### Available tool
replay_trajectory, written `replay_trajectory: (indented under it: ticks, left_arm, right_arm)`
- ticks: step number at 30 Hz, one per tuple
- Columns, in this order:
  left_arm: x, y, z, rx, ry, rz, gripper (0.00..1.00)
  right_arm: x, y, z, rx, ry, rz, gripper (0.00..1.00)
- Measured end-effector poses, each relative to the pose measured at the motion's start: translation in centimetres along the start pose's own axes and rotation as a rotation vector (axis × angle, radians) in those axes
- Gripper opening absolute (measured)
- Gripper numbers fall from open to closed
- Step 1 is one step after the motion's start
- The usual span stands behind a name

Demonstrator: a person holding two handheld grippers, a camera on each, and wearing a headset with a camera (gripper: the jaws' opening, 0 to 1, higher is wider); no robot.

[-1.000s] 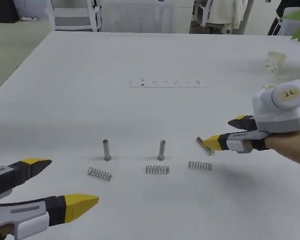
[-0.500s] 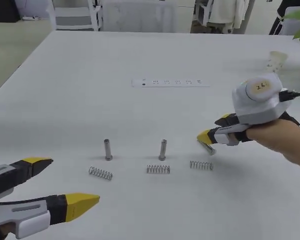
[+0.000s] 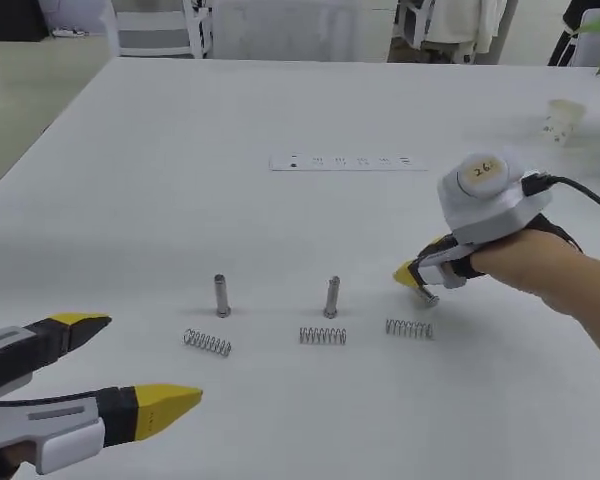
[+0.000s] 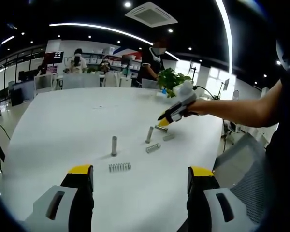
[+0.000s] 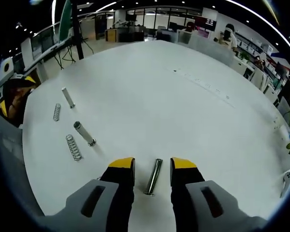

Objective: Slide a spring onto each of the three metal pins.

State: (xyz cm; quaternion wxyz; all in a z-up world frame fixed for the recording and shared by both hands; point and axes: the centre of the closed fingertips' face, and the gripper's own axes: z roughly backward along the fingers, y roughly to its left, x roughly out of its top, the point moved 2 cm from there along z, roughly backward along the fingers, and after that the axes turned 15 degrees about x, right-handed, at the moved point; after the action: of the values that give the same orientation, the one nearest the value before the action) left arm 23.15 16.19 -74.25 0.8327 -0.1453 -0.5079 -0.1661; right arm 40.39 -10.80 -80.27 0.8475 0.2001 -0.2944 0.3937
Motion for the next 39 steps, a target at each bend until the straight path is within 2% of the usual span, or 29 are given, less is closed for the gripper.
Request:
replay_trajectory:
  ticks: [12, 23, 24, 29, 36, 39]
  left_arm:
    - [-0.4, 0.3, 0.2, 0.006, 0.013, 0.003, 0.75]
    - [-0.5, 0.5, 0.1, 0.009, 0.023, -0.009, 0.75]
    - [-0.6, 0.5, 0.1, 0.01, 0.024, -0.008, 0.75]
    - [-0.6, 0.5, 0.1, 0.009, 0.028, -0.012, 0.75]
    - [-0.7, 0.4, 0.1, 0.005, 0.028, -0.011, 0.74]
    - [-0.8, 0.5, 0.1, 0.007, 0.03, -0.008, 0.74]
  right_arm:
    - [-0.8, 0.2, -1.4, -0.012, 0.057, -0.043, 0.21]
    - [-1.8, -0.3, -2.4, -0.027, 0.11, -0.078, 0.17]
    - [-1.7, -0.3, -2.5, -0.023, 0.097, -0.08, 0.17]
    - [-1.6, -0.2, -2.6, -0.018, 0.107, -0.084, 0.16]
    - [-1.9, -0.3, -2.6, -0.003, 0.084, -0.148, 0.14]
    - [-1.9, -0.3, -2.7, -0.001, 0.08, -0.152, 0.14]
